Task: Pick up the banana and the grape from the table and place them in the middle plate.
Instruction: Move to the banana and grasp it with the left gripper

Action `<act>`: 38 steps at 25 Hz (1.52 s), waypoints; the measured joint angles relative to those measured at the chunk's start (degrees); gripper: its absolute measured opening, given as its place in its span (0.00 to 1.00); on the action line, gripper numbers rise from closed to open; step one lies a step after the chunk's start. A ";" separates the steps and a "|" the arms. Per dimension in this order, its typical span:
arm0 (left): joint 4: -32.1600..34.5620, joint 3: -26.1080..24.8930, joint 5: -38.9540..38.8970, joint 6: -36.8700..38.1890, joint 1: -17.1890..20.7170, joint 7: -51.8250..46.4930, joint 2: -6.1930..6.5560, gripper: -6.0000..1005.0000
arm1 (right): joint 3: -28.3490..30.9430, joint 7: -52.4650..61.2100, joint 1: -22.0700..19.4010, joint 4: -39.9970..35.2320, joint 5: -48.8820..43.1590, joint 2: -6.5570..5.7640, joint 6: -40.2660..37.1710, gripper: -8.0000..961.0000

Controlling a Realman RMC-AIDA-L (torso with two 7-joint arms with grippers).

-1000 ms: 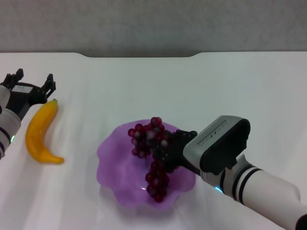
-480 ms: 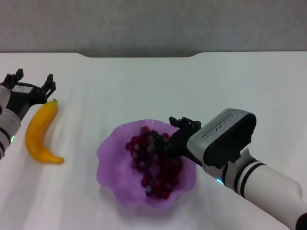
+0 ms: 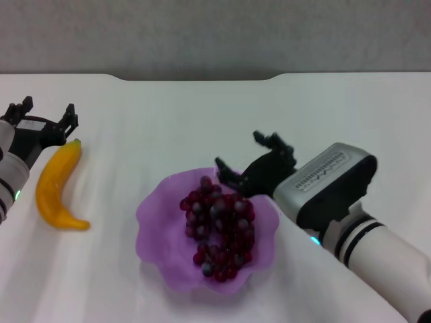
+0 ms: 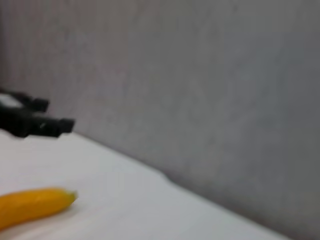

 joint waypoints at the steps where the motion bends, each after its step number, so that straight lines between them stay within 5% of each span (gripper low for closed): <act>1: 0.00 0.00 0.00 0.00 0.00 -0.02 0.00 0.82 | -0.37 0.00 0.02 0.39 -0.02 -0.01 -1.92 0.85; 4: 0.00 0.00 0.00 0.00 0.06 -0.06 0.00 0.82 | -0.92 0.22 -0.13 0.49 0.26 -0.01 -6.23 0.93; 11: 0.00 0.00 0.00 0.00 0.45 0.03 0.00 0.82 | 2.33 2.04 -2.48 0.36 0.55 -0.24 -11.55 0.93; 22: 0.00 0.00 0.00 0.00 0.45 -0.14 -0.01 0.82 | 3.21 12.86 -5.89 7.23 0.47 -0.19 -32.76 0.93; 30: 0.00 0.00 0.00 0.00 0.45 -0.36 -0.08 0.82 | 6.66 27.77 -5.44 17.56 0.46 -0.31 -34.46 0.93; 38: 0.00 0.00 0.00 0.00 0.28 -0.39 -0.16 0.82 | 11.27 30.16 -4.85 24.51 0.47 -0.30 -36.86 0.93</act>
